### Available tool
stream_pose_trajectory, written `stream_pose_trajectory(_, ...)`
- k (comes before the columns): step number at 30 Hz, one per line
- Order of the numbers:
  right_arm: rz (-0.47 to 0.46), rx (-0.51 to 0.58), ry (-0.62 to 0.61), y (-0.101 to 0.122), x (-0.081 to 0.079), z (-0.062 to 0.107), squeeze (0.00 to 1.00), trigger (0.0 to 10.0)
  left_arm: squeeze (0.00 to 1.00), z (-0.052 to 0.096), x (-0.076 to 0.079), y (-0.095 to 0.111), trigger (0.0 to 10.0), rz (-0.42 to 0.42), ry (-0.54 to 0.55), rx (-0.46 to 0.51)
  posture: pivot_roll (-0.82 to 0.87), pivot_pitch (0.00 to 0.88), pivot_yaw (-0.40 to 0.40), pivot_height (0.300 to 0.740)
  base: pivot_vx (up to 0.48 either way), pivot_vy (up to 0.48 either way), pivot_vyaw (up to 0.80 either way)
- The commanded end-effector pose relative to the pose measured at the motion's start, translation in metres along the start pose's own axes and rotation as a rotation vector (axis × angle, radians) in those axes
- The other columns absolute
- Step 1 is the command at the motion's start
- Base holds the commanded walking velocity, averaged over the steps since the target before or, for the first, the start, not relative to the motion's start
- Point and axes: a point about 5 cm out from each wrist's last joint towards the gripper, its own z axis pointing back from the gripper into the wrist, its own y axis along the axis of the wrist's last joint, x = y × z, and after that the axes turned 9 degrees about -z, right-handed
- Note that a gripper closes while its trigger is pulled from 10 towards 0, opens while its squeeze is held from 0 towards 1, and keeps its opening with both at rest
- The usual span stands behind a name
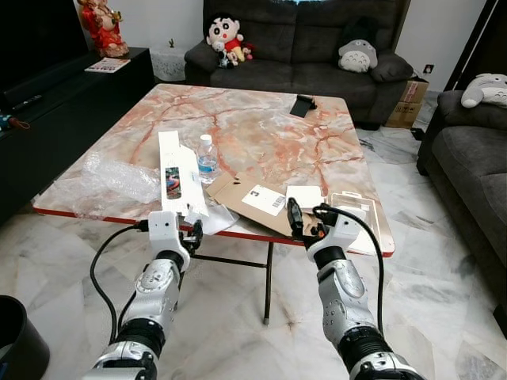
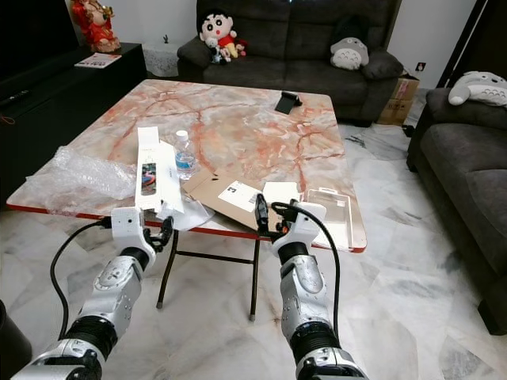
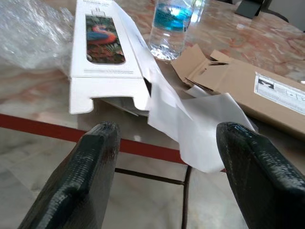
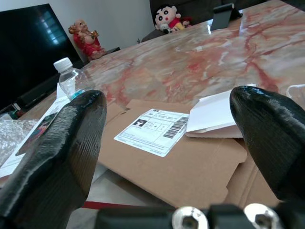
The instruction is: Picking trash to rubbish bin
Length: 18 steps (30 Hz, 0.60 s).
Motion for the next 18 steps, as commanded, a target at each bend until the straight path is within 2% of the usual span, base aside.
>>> stream_pose_trajectory(1, 0.006, 0.002, 0.01, 0.0004, -0.0016, 0.0005, 0.0, 10.0, 0.0, -0.002, 0.0028, -0.0001, 10.0, 0.025, -0.01, -0.007, 0.15, 0.0, -0.06, 0.74, 0.0, 0.0, 0.0)
stream_pose_trajectory(7, 0.01, 0.007, 0.014, 0.0028, -0.0016, -0.0002, 0.0, 10.0, 0.0, -0.0031, 0.0094, -0.0037, 10.0, 0.036, -0.035, -0.032, 0.14, 0.0, -0.058, 0.74, 0.0, 0.0, 0.0)
stream_pose_trajectory(18, 0.016, 0.006, 0.015, 0.0029, -0.0004, 0.0013, 0.0, 10.0, 0.0, -0.0075, 0.0093, -0.0003, 10.0, 0.032, -0.013, -0.045, 0.13, 0.0, -0.061, 0.74, 0.0, 0.0, 0.0)
